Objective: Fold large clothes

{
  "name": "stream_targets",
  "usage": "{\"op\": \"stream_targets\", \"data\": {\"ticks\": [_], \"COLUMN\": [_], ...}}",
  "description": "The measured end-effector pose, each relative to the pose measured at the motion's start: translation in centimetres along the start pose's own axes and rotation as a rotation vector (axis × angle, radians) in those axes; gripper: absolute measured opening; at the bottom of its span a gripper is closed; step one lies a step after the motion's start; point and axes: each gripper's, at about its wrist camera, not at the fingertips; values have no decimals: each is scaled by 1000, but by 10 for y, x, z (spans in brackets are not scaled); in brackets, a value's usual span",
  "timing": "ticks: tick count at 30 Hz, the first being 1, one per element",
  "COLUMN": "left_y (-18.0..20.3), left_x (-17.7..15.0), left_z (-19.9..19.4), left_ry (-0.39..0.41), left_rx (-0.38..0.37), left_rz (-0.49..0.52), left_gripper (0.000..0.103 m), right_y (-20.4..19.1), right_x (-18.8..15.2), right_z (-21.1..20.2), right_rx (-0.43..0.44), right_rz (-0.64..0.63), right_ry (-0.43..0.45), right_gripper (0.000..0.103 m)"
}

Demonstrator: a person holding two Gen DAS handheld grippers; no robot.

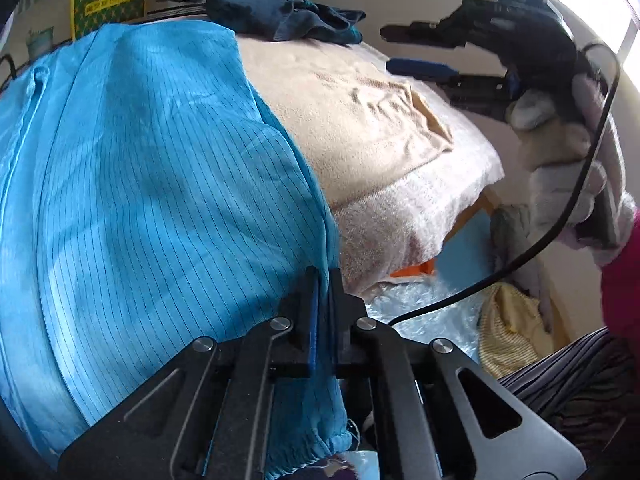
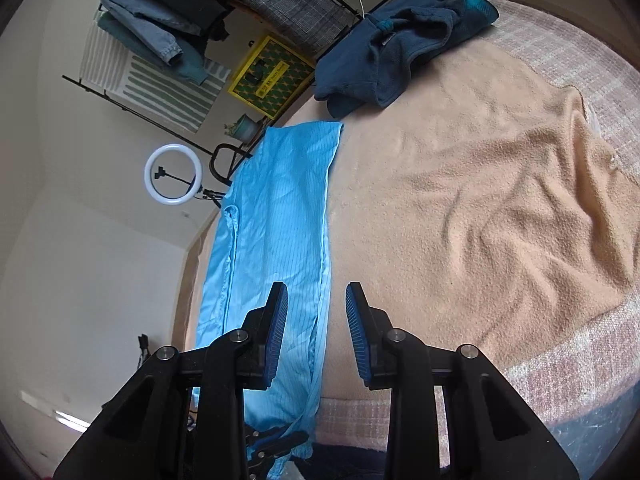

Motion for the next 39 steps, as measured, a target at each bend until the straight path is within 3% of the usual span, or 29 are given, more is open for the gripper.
{"op": "stream_targets", "data": {"ticks": [5, 7, 8, 13, 16, 17, 20, 22, 25, 27, 28, 29, 31, 35, 39], "left_y": [-14, -17, -18, -7, 7, 10, 21, 27, 33, 37, 37, 34, 18, -16, -24], "left_x": [6, 8, 9, 10, 6, 5, 0, -4, -6, -8, -9, -8, -3, 7, 12], "left_z": [-31, -38, -41, -29, -13, -8, 1, 5, 13, 17, 18, 18, 16, -5, -38], "left_ry": [102, 125, 133, 103, 56, 41, 14, 11, 0, 5, 11, 16, 16, 68, 157], "left_rx": [-92, -108, -111, -50, -6, 10, 38, 58, 103, 150, 180, 198, 103, -61, -93], "left_rz": [-119, -145, -148, -69, 0, 22, 81, 128, 189, 226, 234, 231, 155, -54, -121], "left_gripper": [0, 0, 0, 0, 1, 3, 23, 43, 44, 40, 23, 15, 2, 0, 0], "right_y": [-7, -10, -11, -16, -15, -18, -26, -22, -5, 6, 11, 14, 14, 2, -7], "right_x": [16, 25, 31, 55, 62, 64, 66, 68, 72, 72, 72, 72, 73, 77, 81], "right_z": [28, 45, 54, 97, 105, 101, 76, 52, 21, 11, 10, 11, 18, 48, 91], "right_rx": [3, 15, 21, -95, -84, -75, -36, -18, -1, 5, 2, 0, 3, -5, -61], "right_rz": [41, 74, 95, 74, 54, 30, -58, -83, -37, 7, 23, 35, 48, 68, 86], "right_ry": [-13, -24, -26, -36, -85, -90, -88, -61, -3, 22, 26, 27, 20, 2, -29], "right_gripper": [30, 46, 49, 49, 49, 49, 49, 49, 50, 51, 51, 51, 51, 51, 51]}}
Point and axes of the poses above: each gripper's, at about its wrist camera, not at the fingertips, and z roughly the way its jaws point, y to its right, x to its top, and after that the axes turned 12 degrees about z, right-handed
